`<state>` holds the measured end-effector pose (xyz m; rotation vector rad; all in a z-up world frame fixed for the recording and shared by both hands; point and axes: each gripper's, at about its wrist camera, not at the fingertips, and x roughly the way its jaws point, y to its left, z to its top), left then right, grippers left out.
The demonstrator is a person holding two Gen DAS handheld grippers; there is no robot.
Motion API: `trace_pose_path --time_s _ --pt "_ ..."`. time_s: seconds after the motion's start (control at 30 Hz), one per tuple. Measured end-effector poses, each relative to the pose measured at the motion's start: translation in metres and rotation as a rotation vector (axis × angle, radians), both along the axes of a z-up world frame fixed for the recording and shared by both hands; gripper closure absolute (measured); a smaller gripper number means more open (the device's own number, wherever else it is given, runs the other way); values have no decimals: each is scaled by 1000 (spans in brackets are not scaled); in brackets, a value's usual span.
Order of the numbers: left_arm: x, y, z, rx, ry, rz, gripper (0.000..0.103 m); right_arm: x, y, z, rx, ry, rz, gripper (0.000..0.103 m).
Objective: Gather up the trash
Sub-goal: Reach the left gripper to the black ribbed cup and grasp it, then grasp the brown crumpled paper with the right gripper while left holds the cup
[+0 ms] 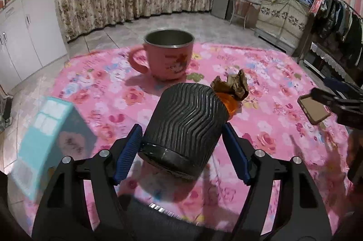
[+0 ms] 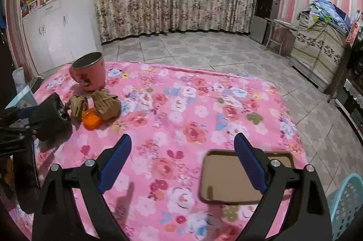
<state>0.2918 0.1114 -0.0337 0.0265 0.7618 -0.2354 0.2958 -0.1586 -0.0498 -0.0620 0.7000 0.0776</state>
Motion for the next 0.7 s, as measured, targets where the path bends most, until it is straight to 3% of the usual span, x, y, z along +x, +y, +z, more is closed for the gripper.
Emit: trace_pose_path --time_s 0.27,0.43,0.5,0.6,0.67,0.7 --pt "-24 36 34 34 -107 107 32 19 48 -3 11 3 79 13" --pt "-29 54 40 9 -134 157 32 42 84 -10 0 18 131 14" --pt "-29 57 40 10 -137 165 32 51 95 -16 -7 33 146 19" --pt "-26 60 37 3 -125 181 32 67 108 -26 -7 76 181 32" --pt "-25 63 36 -7 -118 192 32 73 111 -31 -11 106 204 64" --pt "-24 64 36 -13 -116 200 32 74 112 -32 -9 114 221 68"
